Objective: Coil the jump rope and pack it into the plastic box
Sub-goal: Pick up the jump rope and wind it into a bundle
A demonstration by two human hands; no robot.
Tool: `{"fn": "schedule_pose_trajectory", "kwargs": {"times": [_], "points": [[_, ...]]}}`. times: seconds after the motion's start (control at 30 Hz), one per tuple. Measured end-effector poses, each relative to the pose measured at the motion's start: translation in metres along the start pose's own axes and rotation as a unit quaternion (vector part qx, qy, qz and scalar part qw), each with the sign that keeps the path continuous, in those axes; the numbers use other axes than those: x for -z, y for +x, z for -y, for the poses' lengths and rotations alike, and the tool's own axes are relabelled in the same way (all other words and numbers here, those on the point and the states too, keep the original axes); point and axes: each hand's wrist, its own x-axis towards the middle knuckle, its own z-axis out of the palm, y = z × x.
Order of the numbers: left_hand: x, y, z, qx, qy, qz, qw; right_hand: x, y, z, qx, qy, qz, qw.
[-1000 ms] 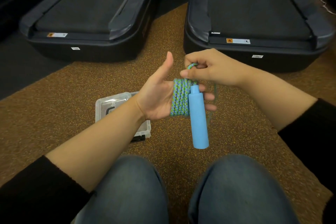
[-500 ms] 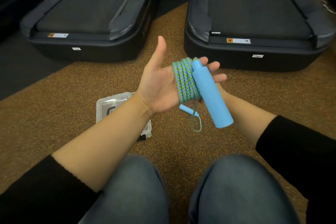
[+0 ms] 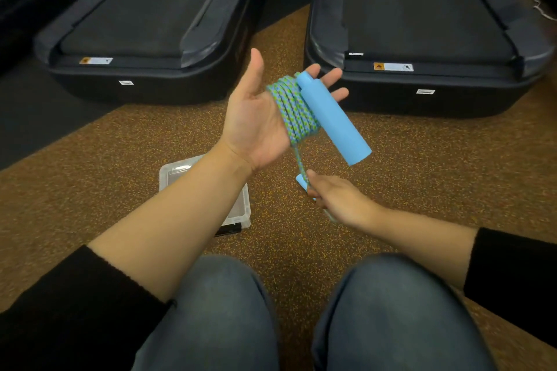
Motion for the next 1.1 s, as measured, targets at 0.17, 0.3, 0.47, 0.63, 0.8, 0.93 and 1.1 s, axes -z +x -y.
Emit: {"fn": "schedule_pose_trajectory", "kwargs": {"times": [0.17,0.3,0.47,0.63,0.8,0.93,1.1], "points": [[0.015,0.001,-0.010,-0.027,0.011,-0.058,0.998,0.003,-0.027,0.005,0.170,-0.103,-0.119,0.973],[0.025,0.000,-0.005,-0.017,0.036,-0.081,0.996,0.003,-0.035,0.010,0.225,-0.147,-0.156,0.951],[0.027,0.002,0.004,-0.012,0.035,-0.110,0.993,0.002,-0.043,0.013,0.250,-0.224,-0.202,0.920],[0.028,-0.002,0.010,0.041,0.112,-0.128,0.985,0.021,-0.047,0.034,0.267,-0.270,-0.278,0.882],[0.022,-0.006,0.015,0.093,0.156,-0.118,0.976,0.041,-0.035,0.056,0.289,-0.322,-0.288,0.855],[0.018,-0.009,0.019,0.143,0.186,-0.068,0.970,0.053,-0.026,0.070,0.293,-0.388,-0.242,0.840],[0.015,-0.016,0.022,0.192,0.215,-0.019,0.957,0.061,-0.017,0.080,0.310,-0.439,-0.181,0.823]]}}
